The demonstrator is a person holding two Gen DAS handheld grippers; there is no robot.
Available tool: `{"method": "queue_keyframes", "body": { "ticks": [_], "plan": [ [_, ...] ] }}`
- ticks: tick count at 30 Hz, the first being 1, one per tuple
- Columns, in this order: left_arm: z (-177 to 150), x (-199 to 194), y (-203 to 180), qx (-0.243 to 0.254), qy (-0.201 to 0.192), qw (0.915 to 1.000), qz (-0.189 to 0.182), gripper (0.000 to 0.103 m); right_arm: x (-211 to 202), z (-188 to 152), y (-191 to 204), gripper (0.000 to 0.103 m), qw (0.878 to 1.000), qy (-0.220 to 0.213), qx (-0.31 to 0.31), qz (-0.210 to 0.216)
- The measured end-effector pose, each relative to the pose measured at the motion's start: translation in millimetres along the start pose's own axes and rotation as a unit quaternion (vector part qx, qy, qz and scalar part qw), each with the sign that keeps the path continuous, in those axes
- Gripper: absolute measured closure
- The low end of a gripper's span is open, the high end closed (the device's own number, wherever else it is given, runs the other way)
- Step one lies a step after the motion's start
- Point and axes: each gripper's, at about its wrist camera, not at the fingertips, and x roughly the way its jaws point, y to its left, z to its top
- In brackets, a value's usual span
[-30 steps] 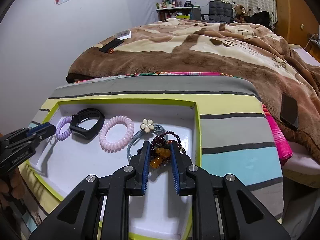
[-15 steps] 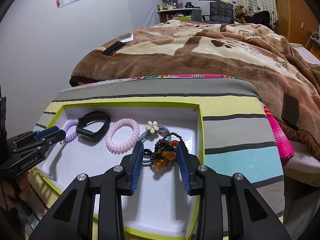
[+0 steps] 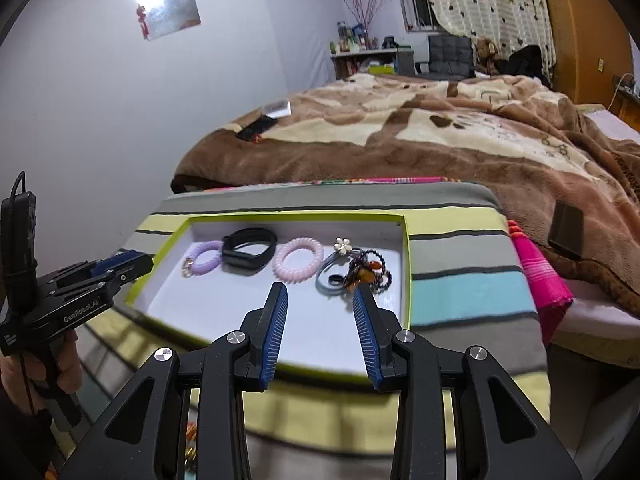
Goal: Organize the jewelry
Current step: 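Withdraw both tools from the box back toward the remaining jewelry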
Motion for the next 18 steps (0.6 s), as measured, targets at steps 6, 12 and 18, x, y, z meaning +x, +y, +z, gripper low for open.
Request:
{"method": "queue_keyframes", "body": {
  "ticks": [6,12,18],
  "plan": [
    [-21.8,-42.4,-7.0,-0.004,-0.024,0.9997,-0.007,0.072,-40.4,-23.9,10.7,0.068,1.000,-0.022,-0.004,0.010],
    [-44.0,-74.5,-17.5,0.002,-0.038,0.9992,-0.014,0.072,-76.1,-50.8,22.7,0.068,0.999,-0.038,-0.005,0.020],
    [-65.7,-95.6,-23.2,0.002,-0.043,0.9989,-0.020,0.072,-101.6,-73.4,31.7,0.068,0.999,-0.048,-0.004,0.020]
  ]
}}
